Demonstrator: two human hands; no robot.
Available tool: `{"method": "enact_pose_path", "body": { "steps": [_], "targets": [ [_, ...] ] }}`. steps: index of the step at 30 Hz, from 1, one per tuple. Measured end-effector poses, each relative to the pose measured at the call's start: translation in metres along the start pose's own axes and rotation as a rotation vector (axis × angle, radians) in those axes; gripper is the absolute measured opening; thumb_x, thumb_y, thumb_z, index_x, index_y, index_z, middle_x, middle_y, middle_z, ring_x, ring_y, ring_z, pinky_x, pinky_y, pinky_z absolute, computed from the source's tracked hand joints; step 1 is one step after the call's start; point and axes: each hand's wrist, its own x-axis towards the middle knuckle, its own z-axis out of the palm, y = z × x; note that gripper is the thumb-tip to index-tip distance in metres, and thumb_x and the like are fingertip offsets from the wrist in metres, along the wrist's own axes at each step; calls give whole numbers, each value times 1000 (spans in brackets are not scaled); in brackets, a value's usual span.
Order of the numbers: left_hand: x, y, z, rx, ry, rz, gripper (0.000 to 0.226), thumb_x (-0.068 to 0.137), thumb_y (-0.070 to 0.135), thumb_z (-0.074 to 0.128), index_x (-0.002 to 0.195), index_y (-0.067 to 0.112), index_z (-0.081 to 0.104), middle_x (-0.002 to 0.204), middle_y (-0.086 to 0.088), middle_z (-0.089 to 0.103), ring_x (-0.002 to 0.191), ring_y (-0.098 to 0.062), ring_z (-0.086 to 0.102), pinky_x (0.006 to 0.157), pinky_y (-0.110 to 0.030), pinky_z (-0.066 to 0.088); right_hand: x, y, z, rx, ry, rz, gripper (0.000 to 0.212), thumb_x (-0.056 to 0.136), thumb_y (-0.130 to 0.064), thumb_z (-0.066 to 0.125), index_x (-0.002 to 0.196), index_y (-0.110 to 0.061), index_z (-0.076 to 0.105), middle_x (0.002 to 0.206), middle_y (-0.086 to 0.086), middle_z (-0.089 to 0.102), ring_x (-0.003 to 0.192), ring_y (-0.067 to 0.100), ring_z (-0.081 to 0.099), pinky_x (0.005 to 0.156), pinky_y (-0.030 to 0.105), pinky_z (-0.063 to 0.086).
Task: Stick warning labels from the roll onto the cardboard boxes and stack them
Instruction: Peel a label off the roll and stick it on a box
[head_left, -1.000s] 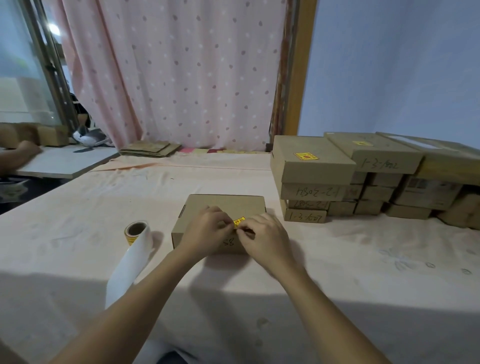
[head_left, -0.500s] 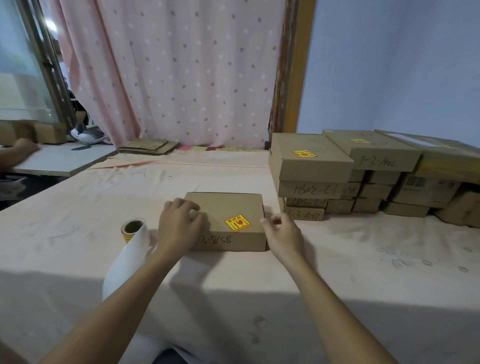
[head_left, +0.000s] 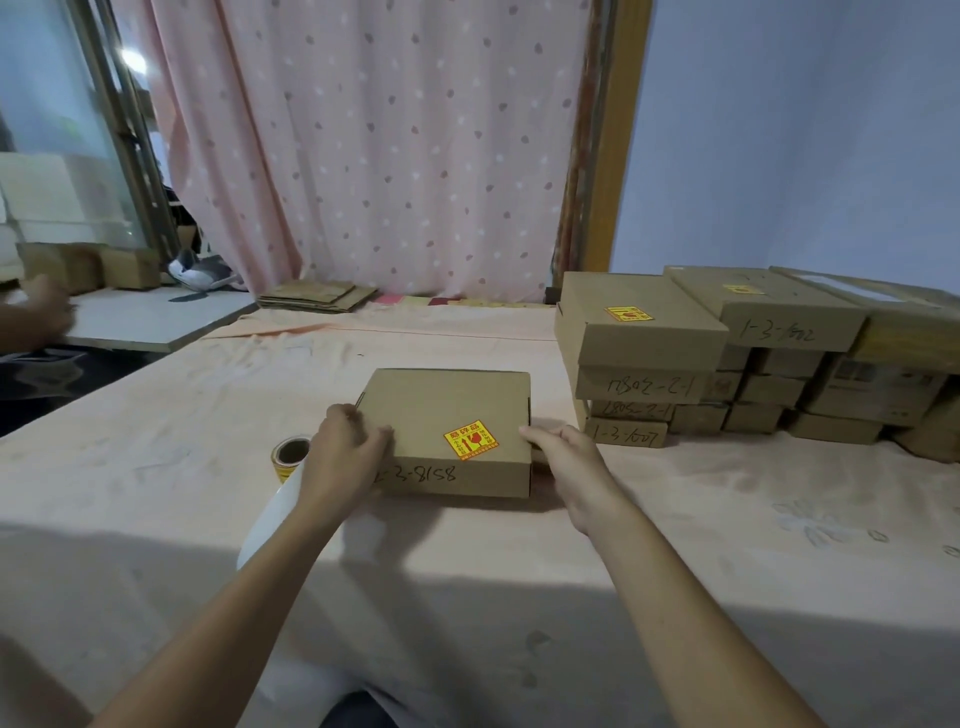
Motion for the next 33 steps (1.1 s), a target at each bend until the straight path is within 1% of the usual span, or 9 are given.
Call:
{"method": "enact_pose_path", "body": {
  "steps": [4,11,15,18,21,23,26,29,33],
  "targets": [
    [-3,0,-18,-114,55,-25,53,94,40,64,137,16,47,124,1,55,110,-19,50,88,-39,41,-4,-18,8,130,-131,-18,27,92,-30,74,105,-7,77,104,2,80,112,21,69,97,35,53],
    [2,3,-45,-489,152,-109,44,91,39,69,125,15,54,117,2,59,113,-23,58,92,-37,47,-8,-38,14,260,-85,-76,44,86,-27,79,117,3,70,107,14,78,110,31,71,78,31,56],
    [5,20,-44,-743,54,-214,88,63,64,83,122,6,56,118,-8,62,115,-31,60,88,-37,49,-19,-58,14,364,-49,-131,40,84,-20,82,115,1,69,106,14,78,106,31,73,87,35,58],
    [-5,53,-27,-896,-65,-232,92,60,43,92,128,15,38,131,-8,49,120,-22,59,102,-41,52,-27,-77,10,429,23,-153,41,82,-22,84,117,-8,68,105,10,78,103,26,73,80,34,57],
    [-4,85,-11,-1030,16,-280,101,47,38,92,127,19,33,134,-8,44,118,-19,60,99,-35,52,-30,-95,1,501,85,-185,44,80,-21,85,119,-12,67,108,8,77,101,23,73,70,31,54],
    [0,109,-7,-1152,44,-325,94,60,26,93,131,10,34,129,-9,51,113,-14,61,96,-28,47,-34,-105,-5,510,105,-207,54,75,-26,89,122,-13,66,108,8,78,105,26,73,75,34,56],
    [2,145,-4,-1262,22,-303,56,81,15,84,125,-2,55,108,-6,66,96,-11,64,90,-22,46,-41,-120,-20,467,75,-211,74,65,-43,91,128,-17,63,108,7,78,104,27,74,70,34,56],
    [16,170,1,-1293,-7,-291,27,84,12,81,104,0,66,104,-7,73,95,-12,71,96,-25,53,-46,-136,-48,408,16,-193,54,82,-56,77,123,-24,65,108,6,78,99,25,76,69,35,59],
    [41,204,12,-1234,-113,-229,33,80,10,82,106,-1,64,111,-13,72,107,-22,71,100,-34,55,-45,-151,-93,370,92,-169,75,73,-59,84,136,-29,56,125,7,68,109,32,70,81,51,64]
  ]
}}
